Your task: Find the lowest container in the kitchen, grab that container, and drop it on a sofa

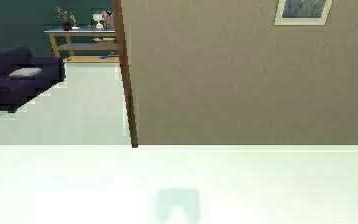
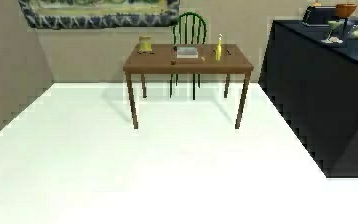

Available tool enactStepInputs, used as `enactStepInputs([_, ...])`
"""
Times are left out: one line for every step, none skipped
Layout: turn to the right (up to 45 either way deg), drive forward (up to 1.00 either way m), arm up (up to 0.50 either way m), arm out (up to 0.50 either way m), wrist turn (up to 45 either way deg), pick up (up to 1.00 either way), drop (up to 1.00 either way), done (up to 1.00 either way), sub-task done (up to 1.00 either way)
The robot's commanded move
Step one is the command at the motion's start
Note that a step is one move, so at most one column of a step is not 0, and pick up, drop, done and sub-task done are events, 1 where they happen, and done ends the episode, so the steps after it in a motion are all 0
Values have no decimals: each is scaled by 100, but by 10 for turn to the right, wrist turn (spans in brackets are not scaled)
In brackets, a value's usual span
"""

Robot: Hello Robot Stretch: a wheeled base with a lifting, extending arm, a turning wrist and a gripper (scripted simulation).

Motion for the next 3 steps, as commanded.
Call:
enactStepInputs([450, 0, 0, 0, 0, 0, 0, 0, 0])
enactStepInputs([450, 0, 0, 0, 0, 0, 0, 0, 0])
enactStepInputs([300, 0, 0, 0, 0, 0, 0, 0, 0])
